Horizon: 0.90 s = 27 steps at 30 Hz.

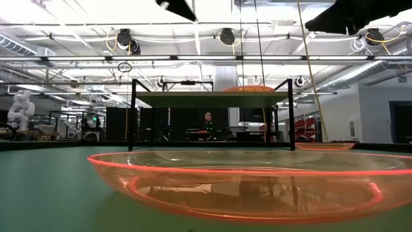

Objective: Place and stack plates onto a shelf
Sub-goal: Put the top orange plate on the shelf

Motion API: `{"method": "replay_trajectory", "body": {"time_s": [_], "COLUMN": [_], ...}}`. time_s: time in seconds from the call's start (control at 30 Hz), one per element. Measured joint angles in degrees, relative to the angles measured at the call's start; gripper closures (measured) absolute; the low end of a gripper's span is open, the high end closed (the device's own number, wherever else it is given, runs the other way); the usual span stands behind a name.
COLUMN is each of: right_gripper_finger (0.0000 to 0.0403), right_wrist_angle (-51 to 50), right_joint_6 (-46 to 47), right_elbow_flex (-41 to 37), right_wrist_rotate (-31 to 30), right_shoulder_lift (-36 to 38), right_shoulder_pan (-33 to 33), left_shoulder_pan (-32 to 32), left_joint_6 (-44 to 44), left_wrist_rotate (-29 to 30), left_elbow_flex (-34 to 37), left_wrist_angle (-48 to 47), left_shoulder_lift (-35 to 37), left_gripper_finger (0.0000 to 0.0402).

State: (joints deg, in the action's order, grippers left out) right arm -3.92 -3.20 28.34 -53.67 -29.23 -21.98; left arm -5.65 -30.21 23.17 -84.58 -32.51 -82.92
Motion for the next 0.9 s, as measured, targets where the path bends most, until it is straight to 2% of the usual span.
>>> {"method": "replay_trajectory", "body": {"time_s": [0.13,0.37,0.5,0.7,0.9], "right_gripper_finger": [0.0268,0.0268,0.0268,0.0268,0.0268], "right_wrist_angle": [-1.5,-2.8,-6.9,-8.1,-8.1], "right_joint_6": [0.4,1.2,4.5,7.3,8.1], "right_elbow_flex": [0.0,0.0,0.0,0.0,1.1], "right_wrist_rotate": [-0.2,-0.2,-0.2,0.1,5.6], "right_shoulder_lift": [0.0,-0.7,-2.6,-6.4,-8.9], "right_shoulder_pan": [0.0,0.0,0.0,1.3,3.4], "left_shoulder_pan": [1.3,4.8,7.5,10.0,10.3], "left_joint_6": [8.1,15.1,17.6,20.4,20.9], "left_wrist_rotate": [-0.2,-0.2,-0.1,-0.1,-0.1], "left_elbow_flex": [9.5,32.8,43.3,54.2,59.1], "left_wrist_angle": [5.3,28.0,38.7,50.0,53.6], "left_shoulder_lift": [8.6,23.9,30.7,35.0,35.1], "left_gripper_finger": [0.0302,0.0302,0.0303,0.0303,0.0303]}}
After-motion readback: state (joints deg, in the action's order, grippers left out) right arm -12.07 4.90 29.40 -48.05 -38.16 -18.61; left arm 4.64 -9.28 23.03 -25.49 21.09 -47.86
